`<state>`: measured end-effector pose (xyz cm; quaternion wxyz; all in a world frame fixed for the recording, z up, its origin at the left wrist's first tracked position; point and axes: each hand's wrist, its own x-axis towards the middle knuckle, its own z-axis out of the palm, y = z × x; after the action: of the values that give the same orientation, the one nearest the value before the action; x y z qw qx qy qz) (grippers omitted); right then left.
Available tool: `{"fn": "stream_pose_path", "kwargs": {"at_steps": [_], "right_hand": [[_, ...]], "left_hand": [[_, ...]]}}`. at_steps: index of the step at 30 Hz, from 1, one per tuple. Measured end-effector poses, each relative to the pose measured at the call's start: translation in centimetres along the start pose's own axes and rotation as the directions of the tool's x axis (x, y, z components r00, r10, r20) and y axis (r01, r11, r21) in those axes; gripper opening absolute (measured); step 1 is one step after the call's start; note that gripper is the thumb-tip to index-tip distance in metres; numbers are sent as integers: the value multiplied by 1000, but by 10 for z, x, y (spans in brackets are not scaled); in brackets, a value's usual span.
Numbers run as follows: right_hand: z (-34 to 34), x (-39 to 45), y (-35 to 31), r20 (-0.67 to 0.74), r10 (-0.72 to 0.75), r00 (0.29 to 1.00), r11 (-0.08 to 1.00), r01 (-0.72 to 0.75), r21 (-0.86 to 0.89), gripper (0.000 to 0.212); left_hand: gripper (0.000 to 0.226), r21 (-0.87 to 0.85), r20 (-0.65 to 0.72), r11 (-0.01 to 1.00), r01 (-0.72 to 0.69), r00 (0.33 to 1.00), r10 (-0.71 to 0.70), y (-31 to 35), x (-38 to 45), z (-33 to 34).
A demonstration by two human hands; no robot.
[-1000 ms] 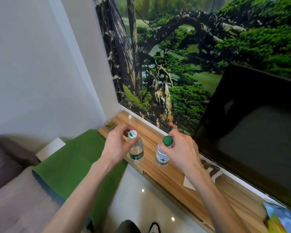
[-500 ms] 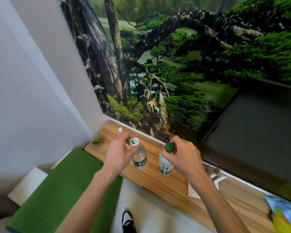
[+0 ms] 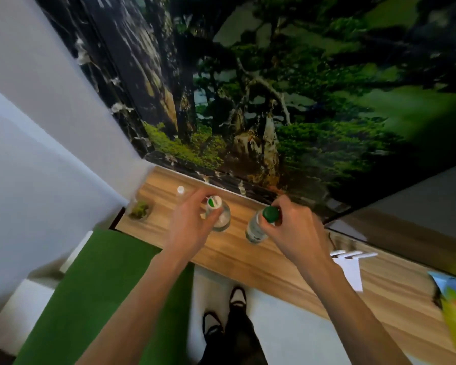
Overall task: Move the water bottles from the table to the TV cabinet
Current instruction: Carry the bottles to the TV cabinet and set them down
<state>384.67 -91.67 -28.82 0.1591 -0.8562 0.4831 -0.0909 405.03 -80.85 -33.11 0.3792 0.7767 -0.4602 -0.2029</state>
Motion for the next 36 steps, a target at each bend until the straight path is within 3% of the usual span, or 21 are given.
{"fn": "stream_pose_path", "kwargs": {"at_steps": [8, 12, 18, 25, 36], "right_hand": [[132, 51, 32, 43, 51, 998, 998, -53, 42, 27], [202, 69, 55, 44, 71, 997, 997, -72, 8, 29], [281, 98, 85, 171, 135, 976, 990, -138, 3, 29], [334, 127, 107, 217, 140, 966, 990, -136, -36, 30], [363, 147, 114, 239, 71, 968, 997, -59, -56, 30]], "left_hand": [[37, -121, -76, 991, 50, 995, -60, -112, 48, 78], [37, -95, -65, 995, 37, 997, -44, -162, 62, 127], [38, -63, -21, 995, 81, 996, -82, -227, 84, 188], [38, 9, 32, 999, 35, 999, -35, -273, 107, 236], [37, 33, 44, 999, 2, 999, -3, -284, 124, 264]]}}
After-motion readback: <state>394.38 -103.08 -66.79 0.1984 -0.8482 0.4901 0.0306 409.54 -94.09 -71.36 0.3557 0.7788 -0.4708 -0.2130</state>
